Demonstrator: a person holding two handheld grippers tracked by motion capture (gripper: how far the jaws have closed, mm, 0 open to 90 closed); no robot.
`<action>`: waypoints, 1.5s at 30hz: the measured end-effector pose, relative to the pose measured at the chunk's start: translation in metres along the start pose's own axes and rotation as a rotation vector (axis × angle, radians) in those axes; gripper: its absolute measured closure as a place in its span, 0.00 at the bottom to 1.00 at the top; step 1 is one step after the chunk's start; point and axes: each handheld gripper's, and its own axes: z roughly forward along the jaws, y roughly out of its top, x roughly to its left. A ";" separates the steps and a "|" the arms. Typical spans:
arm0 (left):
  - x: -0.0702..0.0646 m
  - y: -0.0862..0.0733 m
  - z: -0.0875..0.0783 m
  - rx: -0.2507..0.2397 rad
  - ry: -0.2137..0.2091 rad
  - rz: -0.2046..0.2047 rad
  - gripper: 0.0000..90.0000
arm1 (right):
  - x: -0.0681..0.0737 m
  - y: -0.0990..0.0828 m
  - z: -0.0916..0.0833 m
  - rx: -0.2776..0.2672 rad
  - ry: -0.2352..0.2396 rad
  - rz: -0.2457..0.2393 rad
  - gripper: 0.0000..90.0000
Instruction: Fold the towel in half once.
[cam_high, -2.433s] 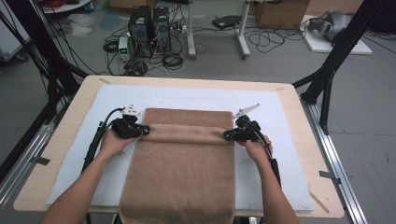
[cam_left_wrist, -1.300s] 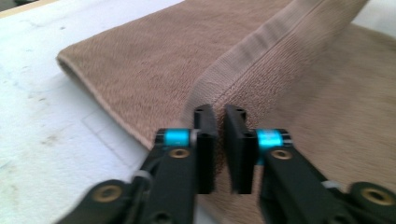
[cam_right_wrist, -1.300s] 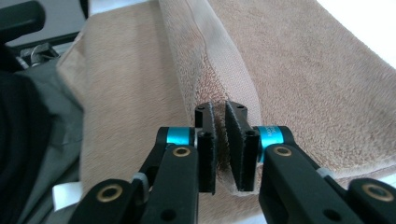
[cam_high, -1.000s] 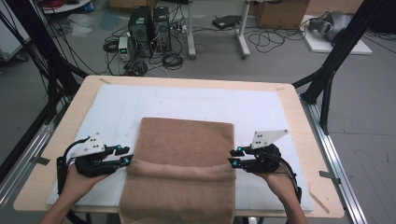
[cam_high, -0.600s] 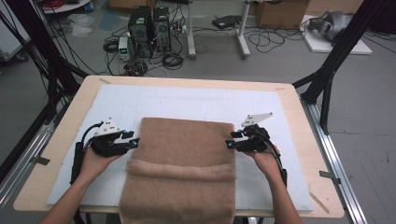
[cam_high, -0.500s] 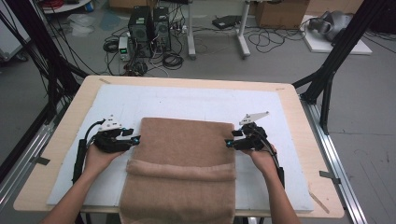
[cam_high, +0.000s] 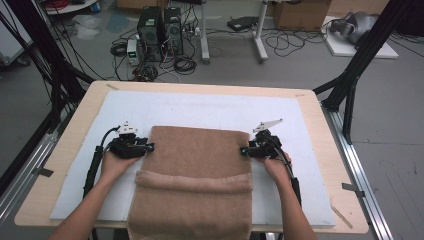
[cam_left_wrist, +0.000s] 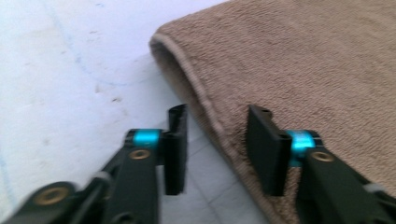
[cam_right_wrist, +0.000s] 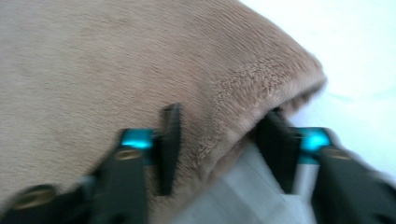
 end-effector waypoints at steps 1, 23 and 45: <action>0.001 0.000 0.001 -0.003 -0.014 -0.016 0.77 | -0.001 0.001 0.002 -0.005 0.029 0.009 0.85; 0.028 0.091 -0.005 -0.139 0.115 -0.012 0.95 | -0.030 0.094 -0.024 -0.080 -0.147 -0.056 0.91; 0.002 0.037 -0.025 -0.017 -0.014 0.059 0.62 | 0.002 0.054 -0.037 -0.031 -0.042 -0.043 0.52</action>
